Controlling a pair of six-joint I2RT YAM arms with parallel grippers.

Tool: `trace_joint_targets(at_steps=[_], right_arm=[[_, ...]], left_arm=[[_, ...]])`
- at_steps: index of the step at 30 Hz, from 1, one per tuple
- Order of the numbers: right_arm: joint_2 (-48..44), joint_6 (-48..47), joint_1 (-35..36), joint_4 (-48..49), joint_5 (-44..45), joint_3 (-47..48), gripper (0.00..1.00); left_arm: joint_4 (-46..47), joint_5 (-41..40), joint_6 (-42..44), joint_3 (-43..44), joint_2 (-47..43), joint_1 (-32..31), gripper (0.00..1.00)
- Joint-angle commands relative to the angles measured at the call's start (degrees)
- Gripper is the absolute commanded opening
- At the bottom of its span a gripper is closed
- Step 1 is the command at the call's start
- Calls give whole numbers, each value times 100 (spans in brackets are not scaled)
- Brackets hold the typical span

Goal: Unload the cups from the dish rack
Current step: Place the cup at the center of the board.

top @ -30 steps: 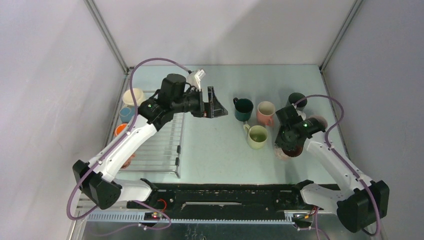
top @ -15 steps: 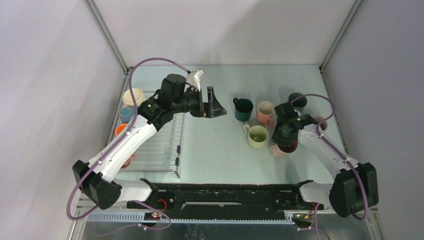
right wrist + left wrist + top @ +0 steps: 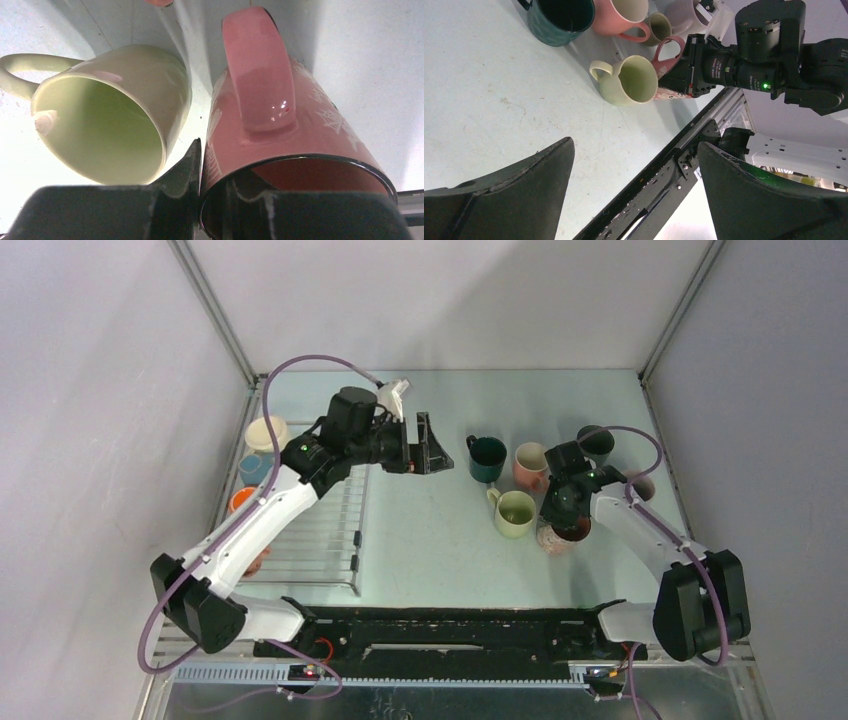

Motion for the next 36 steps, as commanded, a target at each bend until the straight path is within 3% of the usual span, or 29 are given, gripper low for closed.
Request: trace_joint_targets(at_steps=[1,17,36], right_arm=[[137,-132,-40,207,138,53,15],[-216,-228,-48,7,34,217,46],[-1020,-42,-57,-514,297,488,60]], left_arm=[[-92,-145,153,490,125,-24,100],[-647,-448,504,1309,636,-6,100],[-736,-409,543,1373,380,218,100]])
